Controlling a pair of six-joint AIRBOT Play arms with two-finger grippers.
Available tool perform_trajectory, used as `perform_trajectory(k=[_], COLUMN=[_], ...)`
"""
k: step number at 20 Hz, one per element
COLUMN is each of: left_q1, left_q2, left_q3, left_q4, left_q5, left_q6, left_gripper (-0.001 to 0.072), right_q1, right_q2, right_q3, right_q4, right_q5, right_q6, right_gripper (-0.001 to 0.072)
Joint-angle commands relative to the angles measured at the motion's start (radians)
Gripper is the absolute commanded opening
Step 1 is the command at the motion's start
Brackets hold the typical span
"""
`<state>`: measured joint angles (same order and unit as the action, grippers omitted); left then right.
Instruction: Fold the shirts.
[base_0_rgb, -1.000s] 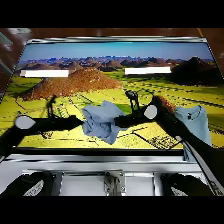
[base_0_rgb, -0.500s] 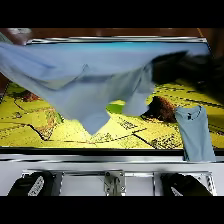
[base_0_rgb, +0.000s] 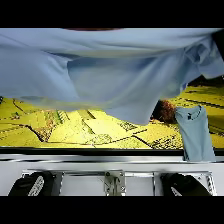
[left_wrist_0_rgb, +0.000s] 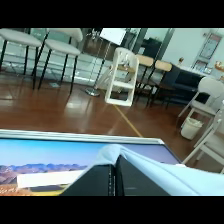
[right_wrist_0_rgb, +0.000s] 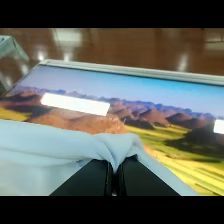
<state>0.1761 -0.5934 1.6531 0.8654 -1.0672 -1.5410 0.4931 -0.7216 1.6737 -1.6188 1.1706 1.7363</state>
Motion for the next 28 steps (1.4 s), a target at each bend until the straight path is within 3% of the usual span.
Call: perform_trajectory(k=[1,6,8,11,14,19,23,28], left_q1=[0.001,0.001,0.001,0.001,0.001,0.0,-0.01,-0.098], left_q2=[0.025,-0.029,-0.064,-0.15,-0.264,-0.526,-0.72,-0.9], left_q3=[0.012,-0.004,-0.053,-0.155,-0.266,-0.359,-0.359,-0.359], left_q4=[0.12,0.304,0.362,0.377,0.378,0.368,0.211,0.175], left_q5=[-0.093,-0.253,-0.252,-0.244,-0.174,0.001,0.005,0.018], left_q6=[-0.05,-0.032,-0.01,0.052,0.094,0.093,0.093,0.092], left_gripper=[0.003,0.0031,0.0031,0.0031,0.0032,0.0032,0.0033,0.0033], right_q1=[0.0,0.0,0.0,0.0,0.0,-0.071,-0.216,-0.33], right_q2=[0.019,-0.077,-0.174,-0.352,-0.561,-0.858,-0.943,-1.021], right_q3=[0.011,0.011,0.011,0.009,0.009,0.009,0.009,0.009], right_q4=[-0.004,-0.024,-0.09,-0.231,-0.277,-0.32,-0.164,0.163], right_q5=[0.166,0.338,0.41,0.406,0.304,-0.059,-0.202,-0.201], right_q6=[0.037,0.105,0.101,0.084,0.035,0.019,0.057,0.06], right_gripper=[0.006,0.0059,0.0059,0.0059,0.0059,0.0058,0.0058,0.0059])
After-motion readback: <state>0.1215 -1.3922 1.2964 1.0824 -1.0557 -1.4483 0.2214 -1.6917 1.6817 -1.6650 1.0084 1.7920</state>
